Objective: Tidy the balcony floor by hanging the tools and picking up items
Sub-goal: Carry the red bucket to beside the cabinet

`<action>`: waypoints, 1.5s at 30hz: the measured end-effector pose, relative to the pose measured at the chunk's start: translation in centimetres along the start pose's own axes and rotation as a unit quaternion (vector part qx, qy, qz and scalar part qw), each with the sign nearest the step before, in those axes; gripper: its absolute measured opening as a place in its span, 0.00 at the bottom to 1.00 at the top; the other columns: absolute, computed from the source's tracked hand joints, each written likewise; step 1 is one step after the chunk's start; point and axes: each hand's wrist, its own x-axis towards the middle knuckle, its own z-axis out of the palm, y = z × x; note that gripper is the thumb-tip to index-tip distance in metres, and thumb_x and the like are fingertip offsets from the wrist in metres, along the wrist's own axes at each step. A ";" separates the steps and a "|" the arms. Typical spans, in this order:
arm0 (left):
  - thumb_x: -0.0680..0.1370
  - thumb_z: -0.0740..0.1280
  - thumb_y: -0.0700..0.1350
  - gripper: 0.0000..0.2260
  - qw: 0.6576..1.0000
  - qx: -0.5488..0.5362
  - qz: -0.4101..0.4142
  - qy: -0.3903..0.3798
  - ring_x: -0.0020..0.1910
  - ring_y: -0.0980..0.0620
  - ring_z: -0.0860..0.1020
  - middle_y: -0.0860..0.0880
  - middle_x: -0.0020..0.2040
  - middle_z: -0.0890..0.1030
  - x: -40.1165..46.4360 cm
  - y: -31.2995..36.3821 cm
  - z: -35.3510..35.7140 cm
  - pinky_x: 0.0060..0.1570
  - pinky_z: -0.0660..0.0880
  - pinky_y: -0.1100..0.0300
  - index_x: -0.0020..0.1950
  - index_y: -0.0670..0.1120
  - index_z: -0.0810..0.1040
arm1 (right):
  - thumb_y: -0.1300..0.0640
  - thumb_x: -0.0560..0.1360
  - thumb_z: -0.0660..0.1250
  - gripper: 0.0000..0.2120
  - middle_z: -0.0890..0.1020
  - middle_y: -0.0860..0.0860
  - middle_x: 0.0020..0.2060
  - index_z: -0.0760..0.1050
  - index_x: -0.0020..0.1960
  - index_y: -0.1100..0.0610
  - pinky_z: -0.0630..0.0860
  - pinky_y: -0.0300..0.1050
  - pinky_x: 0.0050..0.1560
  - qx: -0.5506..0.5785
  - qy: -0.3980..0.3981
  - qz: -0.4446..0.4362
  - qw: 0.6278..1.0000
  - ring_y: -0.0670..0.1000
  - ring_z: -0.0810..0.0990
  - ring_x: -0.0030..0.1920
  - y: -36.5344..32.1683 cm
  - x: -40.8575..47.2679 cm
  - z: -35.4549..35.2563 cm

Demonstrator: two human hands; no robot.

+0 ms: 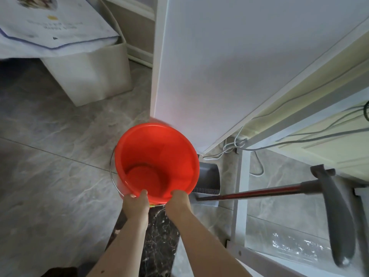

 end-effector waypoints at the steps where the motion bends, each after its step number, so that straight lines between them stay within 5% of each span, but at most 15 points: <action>1: 0.76 0.67 0.42 0.18 1.000 -0.001 -0.004 -0.002 0.57 0.37 0.78 0.37 0.59 0.78 0.3 -0.1 0.3 0.60 0.73 0.46 0.63 0.36 0.71 | 0.64 0.77 0.58 0.16 0.78 0.59 0.62 0.73 0.64 0.63 0.74 0.44 0.57 0.001 -0.001 0.004 1.000 0.57 0.77 0.62 0.2 0.4 0.2; 8: 0.76 0.65 0.39 0.17 0.999 -0.039 -0.030 -0.020 0.58 0.37 0.77 0.36 0.60 0.77 1.6 -0.9 1.7 0.62 0.73 0.45 0.63 0.35 0.71 | 0.65 0.78 0.58 0.16 0.71 0.50 0.48 0.72 0.64 0.61 0.66 0.34 0.42 0.041 -0.001 0.000 0.999 0.47 0.69 0.47 1.5 2.4 0.4; 11: 0.75 0.65 0.36 0.18 0.995 -0.057 -0.057 -0.050 0.61 0.37 0.75 0.35 0.62 0.75 1.9 -1.1 2.0 0.65 0.72 0.44 0.64 0.33 0.69 | 0.65 0.78 0.58 0.09 0.71 0.49 0.45 0.70 0.54 0.54 0.67 0.31 0.37 0.051 0.007 0.010 0.999 0.47 0.70 0.43 1.8 3.0 0.5; 14: 0.76 0.63 0.33 0.21 0.994 -0.061 -0.070 -0.065 0.64 0.37 0.73 0.35 0.65 0.72 2.2 -1.1 2.5 0.67 0.70 0.44 0.68 0.35 0.63 | 0.69 0.78 0.55 0.06 0.67 0.46 0.34 0.64 0.49 0.59 0.67 0.24 0.27 0.037 0.011 0.017 0.999 0.43 0.68 0.32 2.0 3.5 0.4; 18: 0.78 0.63 0.37 0.27 0.995 -0.035 -0.079 -0.049 0.66 0.38 0.69 0.36 0.68 0.67 2.2 -0.8 3.1 0.69 0.68 0.45 0.72 0.38 0.53 | 0.72 0.73 0.55 0.10 0.72 0.53 0.42 0.69 0.49 0.62 0.68 0.41 0.42 -0.013 0.014 0.008 1.000 0.53 0.70 0.43 2.0 4.0 0.8; 22: 0.79 0.62 0.35 0.25 0.993 -0.044 -0.094 -0.054 0.65 0.40 0.71 0.39 0.68 0.70 2.1 -0.8 2.9 0.68 0.69 0.48 0.74 0.39 0.57 | 0.71 0.73 0.55 0.19 0.77 0.57 0.57 0.74 0.61 0.62 0.71 0.44 0.49 -0.034 0.005 -0.018 0.999 0.59 0.77 0.57 1.5 3.6 0.8; 25: 0.80 0.58 0.35 0.20 0.993 -0.022 -0.082 -0.077 0.56 0.45 0.72 0.42 0.59 0.73 1.8 -0.9 2.3 0.57 0.71 0.54 0.72 0.40 0.62 | 0.70 0.73 0.55 0.20 0.75 0.57 0.62 0.73 0.63 0.60 0.74 0.47 0.55 -0.045 0.006 -0.030 0.998 0.59 0.76 0.61 1.3 3.0 0.6; 28: 0.80 0.56 0.34 0.08 0.993 0.029 -0.053 -0.099 0.49 0.48 0.68 0.46 0.46 0.72 1.3 -0.8 1.9 0.51 0.68 0.55 0.55 0.43 0.70 | 0.68 0.74 0.56 0.21 0.75 0.57 0.64 0.72 0.65 0.58 0.74 0.48 0.58 -0.056 0.007 -0.040 0.998 0.60 0.75 0.62 0.9 2.2 0.2; 31: 0.79 0.57 0.33 0.09 0.992 0.046 -0.037 -0.108 0.43 0.48 0.68 0.50 0.38 0.67 0.5 0.0 1.4 0.48 0.66 0.54 0.43 0.45 0.69 | 0.69 0.74 0.56 0.27 0.70 0.55 0.69 0.66 0.72 0.55 0.72 0.48 0.63 -0.056 0.003 -0.047 0.997 0.58 0.72 0.67 0.5 0.9 -0.5; 32: 0.79 0.58 0.33 0.05 0.992 0.049 -0.030 -0.111 0.44 0.47 0.68 0.48 0.42 0.70 -0.3 0.6 1.0 0.48 0.66 0.55 0.49 0.41 0.72 | 0.69 0.75 0.56 0.28 0.69 0.54 0.71 0.64 0.74 0.54 0.71 0.48 0.65 -0.056 0.001 -0.050 0.997 0.57 0.71 0.68 0.4 0.4 -0.8; 35: 0.80 0.59 0.35 0.24 0.991 0.050 -0.012 -0.126 0.49 0.46 0.73 0.42 0.56 0.73 -1.9 2.2 0.4 0.50 0.71 0.55 0.75 0.40 0.59 | 0.68 0.75 0.57 0.30 0.67 0.53 0.72 0.61 0.75 0.53 0.70 0.48 0.66 -0.058 0.007 -0.060 0.997 0.56 0.70 0.70 -0.2 -0.8 -1.5; 42: 0.80 0.59 0.37 0.25 0.984 0.089 0.022 -0.150 0.45 0.48 0.73 0.38 0.67 0.71 -4.9 3.9 -1.5 0.49 0.70 0.56 0.77 0.42 0.56 | 0.69 0.75 0.57 0.29 0.67 0.53 0.73 0.62 0.75 0.53 0.68 0.48 0.68 -0.054 0.034 -0.067 0.996 0.55 0.69 0.71 -0.9 -4.5 -2.8; 45: 0.80 0.59 0.37 0.25 0.978 0.116 0.044 -0.165 0.57 0.42 0.74 0.38 0.70 0.69 -6.2 3.9 -2.1 0.55 0.72 0.52 0.76 0.42 0.57 | 0.69 0.75 0.57 0.29 0.69 0.53 0.71 0.64 0.74 0.54 0.70 0.49 0.66 -0.040 0.044 -0.060 0.996 0.56 0.71 0.69 -0.5 -5.9 -3.1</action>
